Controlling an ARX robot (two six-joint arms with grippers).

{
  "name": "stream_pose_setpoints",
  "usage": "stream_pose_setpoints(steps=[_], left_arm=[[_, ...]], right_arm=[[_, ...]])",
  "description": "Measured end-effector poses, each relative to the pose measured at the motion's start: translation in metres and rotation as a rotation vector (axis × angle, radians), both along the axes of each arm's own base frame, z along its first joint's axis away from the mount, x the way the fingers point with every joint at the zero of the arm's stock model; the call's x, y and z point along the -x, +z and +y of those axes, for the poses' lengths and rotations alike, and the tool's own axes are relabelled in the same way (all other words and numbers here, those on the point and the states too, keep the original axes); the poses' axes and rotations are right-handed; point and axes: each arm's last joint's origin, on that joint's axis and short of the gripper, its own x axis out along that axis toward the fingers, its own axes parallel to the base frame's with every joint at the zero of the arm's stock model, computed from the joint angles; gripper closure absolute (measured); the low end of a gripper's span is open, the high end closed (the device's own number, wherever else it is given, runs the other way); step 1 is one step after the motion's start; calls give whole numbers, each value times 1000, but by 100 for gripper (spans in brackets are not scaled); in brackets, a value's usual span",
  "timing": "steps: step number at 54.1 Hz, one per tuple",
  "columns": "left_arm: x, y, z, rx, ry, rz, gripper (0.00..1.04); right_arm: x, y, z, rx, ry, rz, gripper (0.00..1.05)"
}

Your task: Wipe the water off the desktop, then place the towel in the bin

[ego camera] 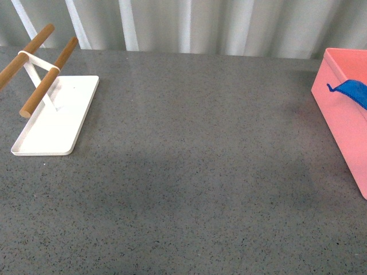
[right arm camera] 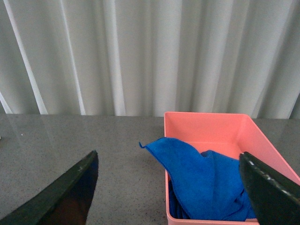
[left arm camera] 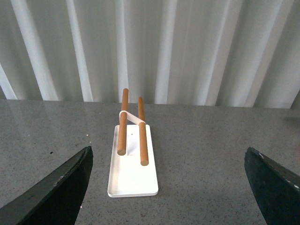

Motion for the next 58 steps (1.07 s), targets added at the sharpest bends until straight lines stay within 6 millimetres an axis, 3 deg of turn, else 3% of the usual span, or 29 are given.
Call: stream_pose_setpoints(steps=[3, 58], left_arm=[[0, 0, 0, 0, 0, 0, 7], [0, 0, 0, 0, 0, 0, 7]], right_arm=[[0, 0, 0, -2, 0, 0, 5], [0, 0, 0, -4, 0, 0, 7]])
